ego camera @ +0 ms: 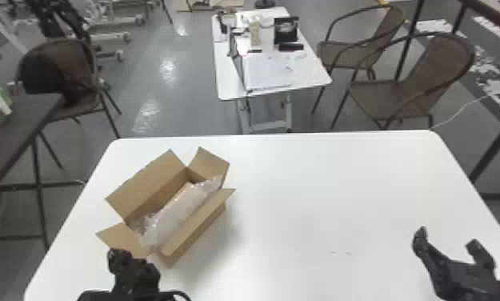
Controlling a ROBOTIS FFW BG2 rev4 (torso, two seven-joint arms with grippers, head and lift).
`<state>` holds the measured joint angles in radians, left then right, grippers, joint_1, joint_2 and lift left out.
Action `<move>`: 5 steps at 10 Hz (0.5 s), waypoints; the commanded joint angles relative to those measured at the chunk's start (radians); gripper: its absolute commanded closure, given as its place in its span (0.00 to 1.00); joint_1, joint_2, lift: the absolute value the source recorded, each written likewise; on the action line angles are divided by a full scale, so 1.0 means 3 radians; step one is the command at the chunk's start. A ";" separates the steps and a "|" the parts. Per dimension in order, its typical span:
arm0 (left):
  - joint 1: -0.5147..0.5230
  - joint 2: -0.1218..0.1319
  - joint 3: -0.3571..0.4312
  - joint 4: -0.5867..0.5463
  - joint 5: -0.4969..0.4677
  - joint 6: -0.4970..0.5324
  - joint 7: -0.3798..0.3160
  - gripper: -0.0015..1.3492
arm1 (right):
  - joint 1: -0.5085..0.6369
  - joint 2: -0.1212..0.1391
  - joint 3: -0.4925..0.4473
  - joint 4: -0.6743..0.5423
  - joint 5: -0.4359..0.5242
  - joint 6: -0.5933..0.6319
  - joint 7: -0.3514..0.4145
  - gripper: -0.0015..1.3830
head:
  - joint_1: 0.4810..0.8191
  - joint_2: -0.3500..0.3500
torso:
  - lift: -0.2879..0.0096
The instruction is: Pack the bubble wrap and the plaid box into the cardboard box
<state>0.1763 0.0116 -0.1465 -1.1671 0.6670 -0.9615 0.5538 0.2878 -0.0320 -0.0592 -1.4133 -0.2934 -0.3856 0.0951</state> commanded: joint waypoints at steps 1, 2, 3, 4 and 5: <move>-0.0071 0.0002 -0.0002 0.0076 0.0001 -0.0149 0.0071 0.89 | -0.0003 -0.0016 0.0018 0.0002 -0.0014 0.0022 0.0000 0.17 | 0.63 0.69 | 0.97; -0.0117 -0.0003 0.0003 0.0137 -0.0091 -0.0277 0.0225 0.89 | -0.0008 -0.0026 0.0034 -0.0003 -0.0024 0.0043 0.0000 0.17 | 0.63 0.71 | 0.97; -0.0153 0.0002 0.0003 0.0188 -0.0117 -0.0369 0.0286 0.89 | -0.0008 -0.0031 0.0034 0.0002 -0.0034 0.0053 0.0005 0.17 | 0.63 0.73 | 0.97; -0.0189 -0.0003 0.0008 0.0260 -0.0234 -0.0502 0.0496 0.89 | -0.0008 -0.0031 0.0034 0.0002 -0.0039 0.0063 0.0005 0.17 | 0.63 0.74 | 0.97; -0.0240 -0.0003 0.0023 0.0347 -0.0245 -0.0651 0.0552 0.89 | -0.0008 -0.0031 0.0039 0.0002 -0.0045 0.0073 0.0005 0.17 | 0.63 0.75 | 0.97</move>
<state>0.1122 0.0111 -0.1428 -1.0767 0.5981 -1.1328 0.7193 0.2853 -0.0413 -0.0484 -1.4130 -0.3057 -0.3654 0.0966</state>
